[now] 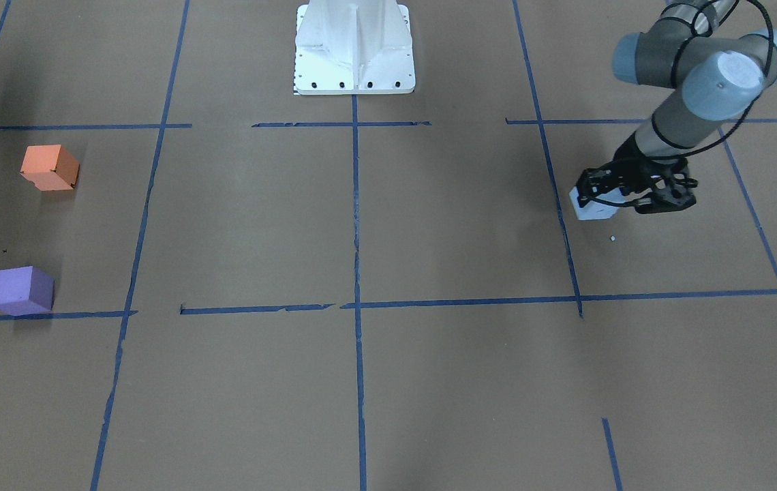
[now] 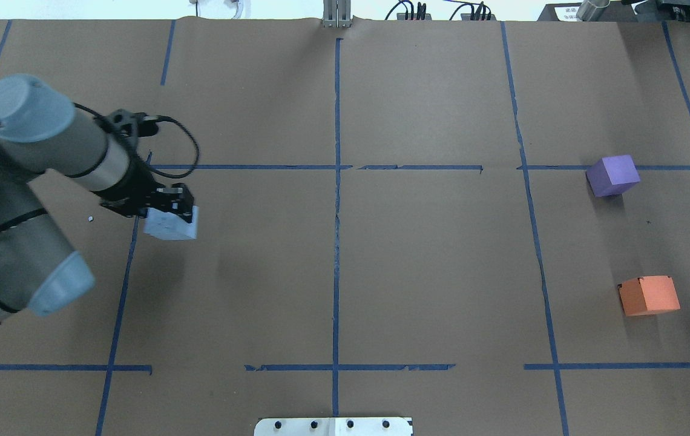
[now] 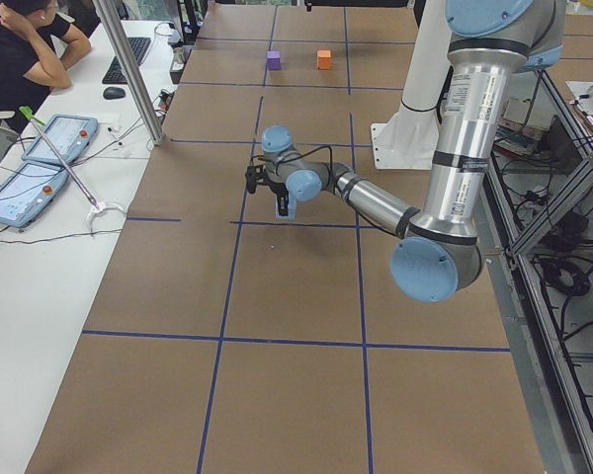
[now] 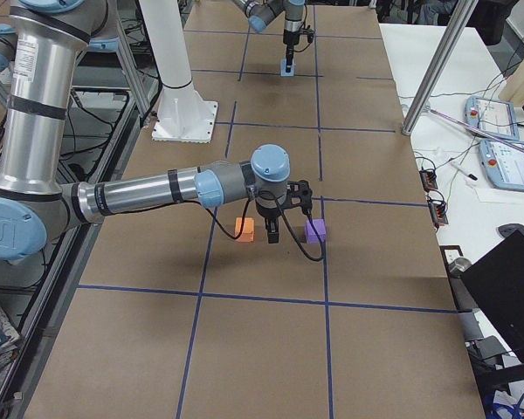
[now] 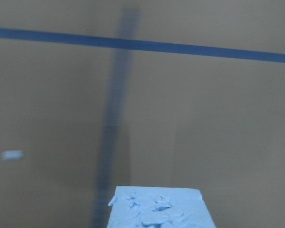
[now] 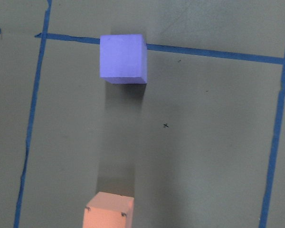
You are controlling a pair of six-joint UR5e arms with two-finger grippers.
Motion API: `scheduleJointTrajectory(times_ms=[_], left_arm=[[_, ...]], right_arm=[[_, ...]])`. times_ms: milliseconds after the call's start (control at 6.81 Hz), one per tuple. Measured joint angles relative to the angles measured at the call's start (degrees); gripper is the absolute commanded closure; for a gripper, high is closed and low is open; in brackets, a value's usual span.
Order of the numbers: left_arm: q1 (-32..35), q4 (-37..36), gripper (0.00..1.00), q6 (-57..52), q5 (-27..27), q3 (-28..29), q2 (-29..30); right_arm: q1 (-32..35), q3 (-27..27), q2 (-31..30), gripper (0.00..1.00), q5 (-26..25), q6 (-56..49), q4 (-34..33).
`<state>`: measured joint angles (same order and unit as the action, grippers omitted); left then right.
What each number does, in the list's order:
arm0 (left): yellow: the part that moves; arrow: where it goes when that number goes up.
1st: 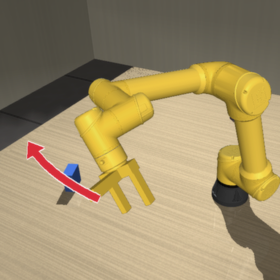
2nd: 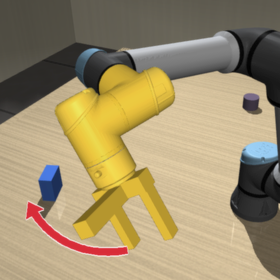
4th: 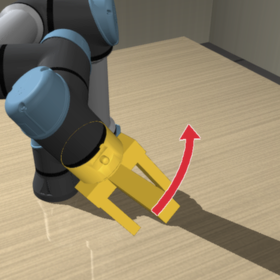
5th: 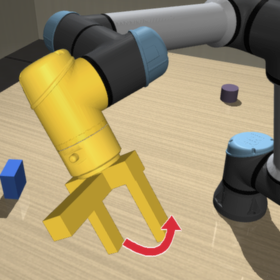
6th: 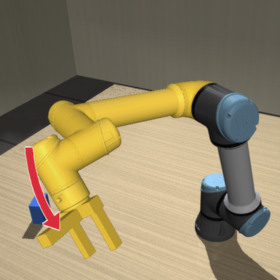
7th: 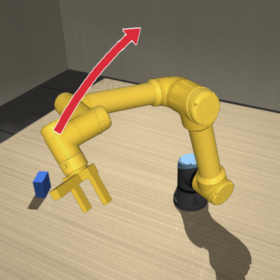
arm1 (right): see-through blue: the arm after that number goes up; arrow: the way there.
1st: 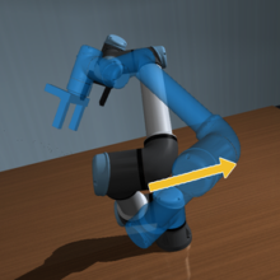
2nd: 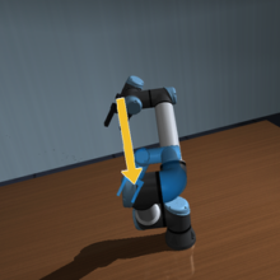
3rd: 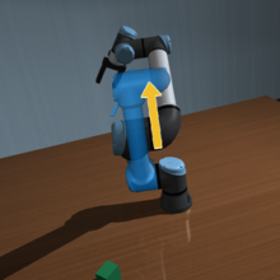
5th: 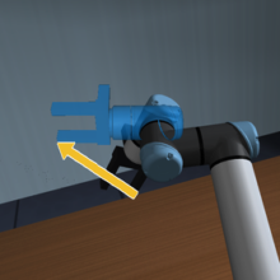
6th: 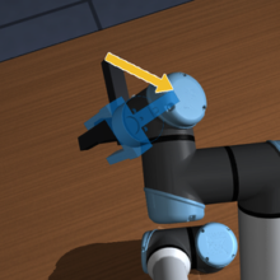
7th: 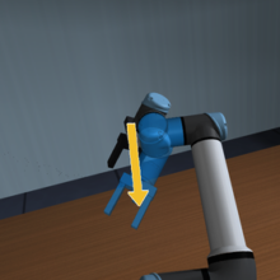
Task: Place blue block between orange and purple blocks
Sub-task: 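Carry the light-blue cube toward table center with left gripper while right arm approaches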
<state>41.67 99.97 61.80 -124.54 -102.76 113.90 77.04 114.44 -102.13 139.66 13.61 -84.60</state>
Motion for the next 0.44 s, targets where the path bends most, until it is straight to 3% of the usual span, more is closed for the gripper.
scheduleJointTrajectory(times_ms=[294, 440], left_arm=[[-7.95, -6.28, 0.96, 2.75, 8.68, 8.25, 15.47], [-10.15, -6.65, 0.93, 4.53, 12.11, 16.28, 22.88]], right_arm=[[-5.44, 0.03, 1.61, 0.0, -0.04, 11.97, 6.9], [-9.44, -0.06, 3.11, 0.0, -0.62, 21.4, 11.94]])
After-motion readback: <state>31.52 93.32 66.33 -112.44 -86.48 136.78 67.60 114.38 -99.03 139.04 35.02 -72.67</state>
